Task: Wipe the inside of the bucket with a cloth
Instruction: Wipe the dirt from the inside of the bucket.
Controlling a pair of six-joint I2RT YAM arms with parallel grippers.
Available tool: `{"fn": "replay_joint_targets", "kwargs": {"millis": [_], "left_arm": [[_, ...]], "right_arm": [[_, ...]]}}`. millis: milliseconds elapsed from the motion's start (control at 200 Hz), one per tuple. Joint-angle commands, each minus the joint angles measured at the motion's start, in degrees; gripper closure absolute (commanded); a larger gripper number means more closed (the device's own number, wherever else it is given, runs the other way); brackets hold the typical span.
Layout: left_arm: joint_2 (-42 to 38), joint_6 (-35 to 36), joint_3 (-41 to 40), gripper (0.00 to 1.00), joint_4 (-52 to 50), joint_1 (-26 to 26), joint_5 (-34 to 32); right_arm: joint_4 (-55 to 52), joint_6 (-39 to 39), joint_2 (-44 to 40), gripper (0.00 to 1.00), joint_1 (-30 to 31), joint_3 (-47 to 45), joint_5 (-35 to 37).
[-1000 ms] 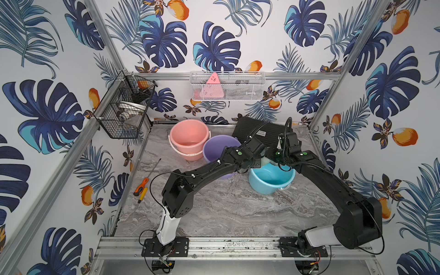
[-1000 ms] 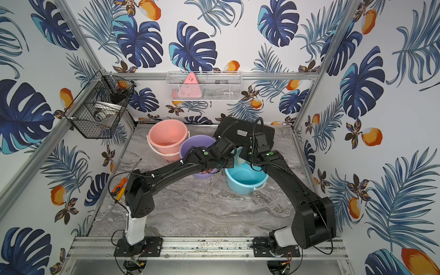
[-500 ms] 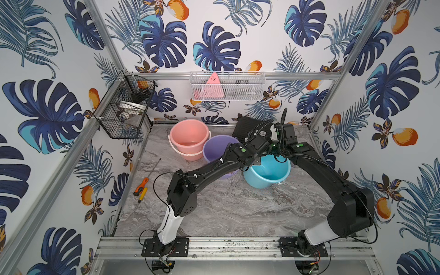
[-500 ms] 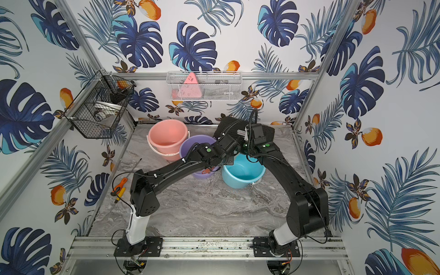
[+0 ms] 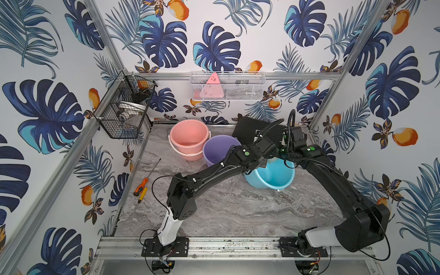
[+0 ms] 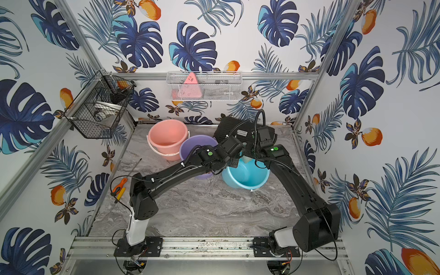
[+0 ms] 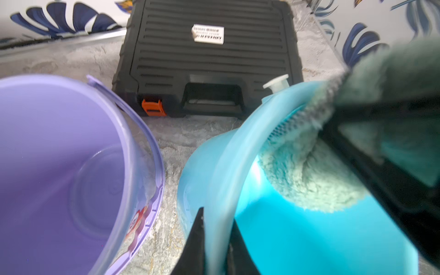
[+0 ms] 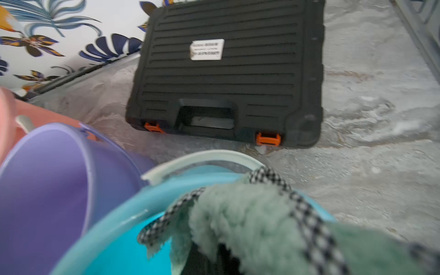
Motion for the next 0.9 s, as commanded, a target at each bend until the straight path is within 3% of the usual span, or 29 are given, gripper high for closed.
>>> {"fn": "replay_joint_targets", "kwargs": {"millis": [0, 485, 891], "left_arm": [[-1.00, 2.53, 0.86, 1.00, 5.76, -0.14, -1.92], [0.23, 2.65, 2.22, 1.00, 6.45, -0.14, -3.70], [3.31, 2.12, 5.60, 1.00, 5.83, -0.14, -3.49]], "right_arm": [[-2.07, 2.22, -2.57, 1.00, -1.04, -2.83, 2.04], [-8.53, 7.80, -16.94, 1.00, -2.11, -14.27, -4.16], [-7.55, 9.63, -21.55, 1.00, -0.08, -20.68, -27.64]]}}
